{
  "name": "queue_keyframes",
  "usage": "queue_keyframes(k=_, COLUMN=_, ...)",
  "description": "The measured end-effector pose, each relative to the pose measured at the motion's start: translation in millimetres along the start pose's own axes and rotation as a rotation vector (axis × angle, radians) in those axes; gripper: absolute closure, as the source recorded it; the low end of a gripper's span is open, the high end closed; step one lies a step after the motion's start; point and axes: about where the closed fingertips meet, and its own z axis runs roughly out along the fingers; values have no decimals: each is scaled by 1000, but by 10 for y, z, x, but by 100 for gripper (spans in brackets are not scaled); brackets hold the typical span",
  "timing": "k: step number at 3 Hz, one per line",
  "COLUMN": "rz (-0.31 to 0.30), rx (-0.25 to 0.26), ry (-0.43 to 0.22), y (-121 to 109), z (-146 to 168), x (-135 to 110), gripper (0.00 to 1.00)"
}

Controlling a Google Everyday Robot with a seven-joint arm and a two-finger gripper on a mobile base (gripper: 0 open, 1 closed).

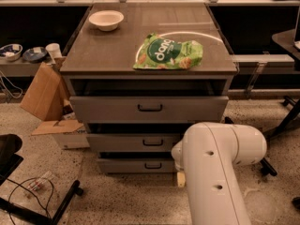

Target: Open bottom drawer

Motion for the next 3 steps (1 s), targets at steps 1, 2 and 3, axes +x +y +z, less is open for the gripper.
queue_keyframes(k=1, rz=5, rx=-30, ry=-29, y=-26, z=164, x=-43, gripper=18)
queue_keyframes(k=2, rz=-2, rx=-64, ry=-13, y=-26, z=268, x=-57, gripper=49)
queue_keyframes(k=3, rz=19, rx=-61, ry=14, y=99, z=192, x=103, gripper=72)
